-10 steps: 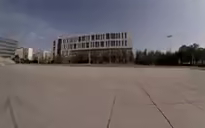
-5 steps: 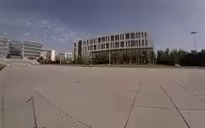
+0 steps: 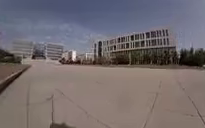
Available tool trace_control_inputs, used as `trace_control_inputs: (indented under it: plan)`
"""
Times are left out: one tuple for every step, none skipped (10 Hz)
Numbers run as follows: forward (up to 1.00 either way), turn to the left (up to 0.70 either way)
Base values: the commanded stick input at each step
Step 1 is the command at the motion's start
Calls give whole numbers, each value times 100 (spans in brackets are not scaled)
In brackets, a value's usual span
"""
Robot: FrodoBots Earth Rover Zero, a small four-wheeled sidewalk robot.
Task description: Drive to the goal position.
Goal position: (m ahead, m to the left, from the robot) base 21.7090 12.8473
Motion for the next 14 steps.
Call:
trace_control_inputs:
  plan:
    - [0, 70]
    - [0, 70]
    - [0, 63]
    - [0, 4]
    - [0, 0]
    - [0, 0]
    - [0, 0]
    - [0, 0]
    - [0, 0]
    - [0, 0]
    - [0, 0]
    - [0, 0]
    - [0, 0]
    - [9, 0]
